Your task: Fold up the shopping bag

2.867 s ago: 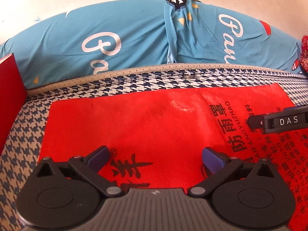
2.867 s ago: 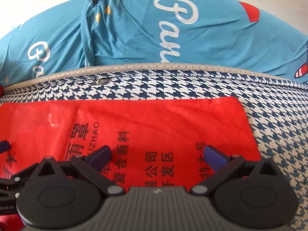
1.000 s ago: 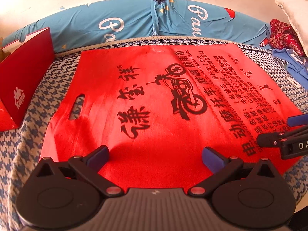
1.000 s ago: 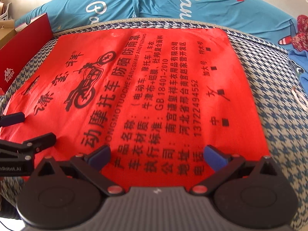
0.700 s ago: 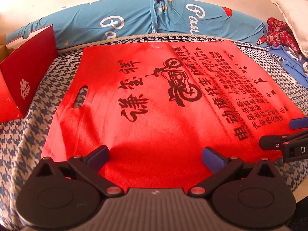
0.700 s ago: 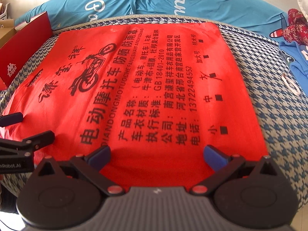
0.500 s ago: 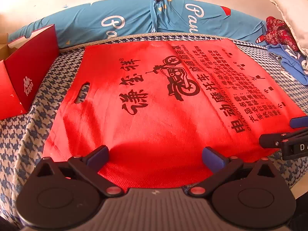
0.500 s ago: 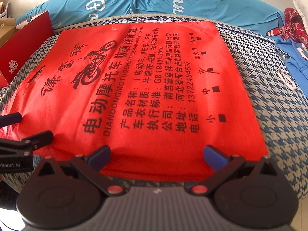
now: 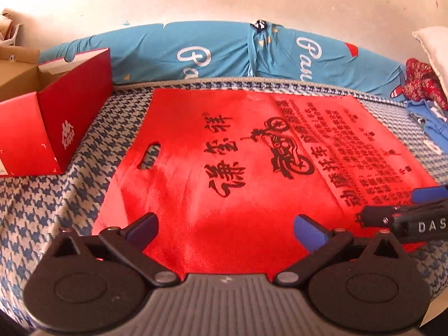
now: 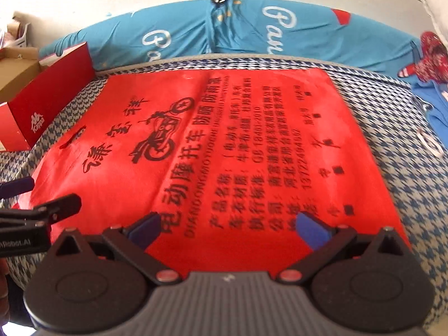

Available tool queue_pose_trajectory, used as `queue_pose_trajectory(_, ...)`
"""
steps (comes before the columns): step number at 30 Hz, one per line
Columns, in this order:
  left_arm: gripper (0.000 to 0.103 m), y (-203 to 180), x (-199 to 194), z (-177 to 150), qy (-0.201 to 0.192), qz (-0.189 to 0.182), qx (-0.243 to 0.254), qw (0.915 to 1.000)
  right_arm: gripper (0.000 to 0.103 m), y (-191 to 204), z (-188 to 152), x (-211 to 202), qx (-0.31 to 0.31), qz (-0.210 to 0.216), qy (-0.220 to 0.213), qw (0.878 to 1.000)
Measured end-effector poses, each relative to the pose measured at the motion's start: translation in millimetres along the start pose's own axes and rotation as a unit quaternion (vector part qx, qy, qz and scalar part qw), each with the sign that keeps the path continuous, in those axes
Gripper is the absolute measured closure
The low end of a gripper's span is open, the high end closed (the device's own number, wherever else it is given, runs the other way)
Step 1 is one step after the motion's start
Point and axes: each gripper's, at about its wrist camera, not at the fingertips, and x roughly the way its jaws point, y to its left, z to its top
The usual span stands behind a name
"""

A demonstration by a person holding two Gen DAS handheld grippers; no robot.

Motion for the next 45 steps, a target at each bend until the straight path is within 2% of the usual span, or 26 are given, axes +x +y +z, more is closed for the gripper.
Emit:
queue_pose_trajectory(3,0.000,-1.3,9.3,-4.9,0.014,0.001,0.007,0.9999,0.000,5.9,2.1,12.5,0.004,0.004,0.019,1.000)
queue_pose_trajectory(5,0.000,-1.0,9.0,-5.8,0.014,0.001,0.006,0.9999,0.000,7.4,0.9,12.5,-0.004,-0.011,0.016,1.000)
queue_pose_trajectory(11,0.000,1.6,6.2,-9.2,0.016,0.008,0.005,0.9998,0.000,-11.1,-1.5,9.5,0.024,-0.024,0.018,0.999)
queue_pose_trajectory(13,0.000,3.3,5.0,-9.9,0.015,0.009,0.007,0.9998,0.000,-18.7,-0.7,9.4,0.034,-0.053,0.021,0.998)
queue_pose_trajectory(26,0.000,10.4,1.5,-12.8,0.019,0.031,-0.006,0.9993,0.000,-57.1,-2.5,7.2,0.113,-0.117,0.026,0.986)
queue_pose_trajectory(45,0.000,17.8,-0.9,-12.6,0.025,0.053,-0.024,0.9980,0.000,-74.8,-8.8,1.6,0.158,-0.153,0.028,0.975)
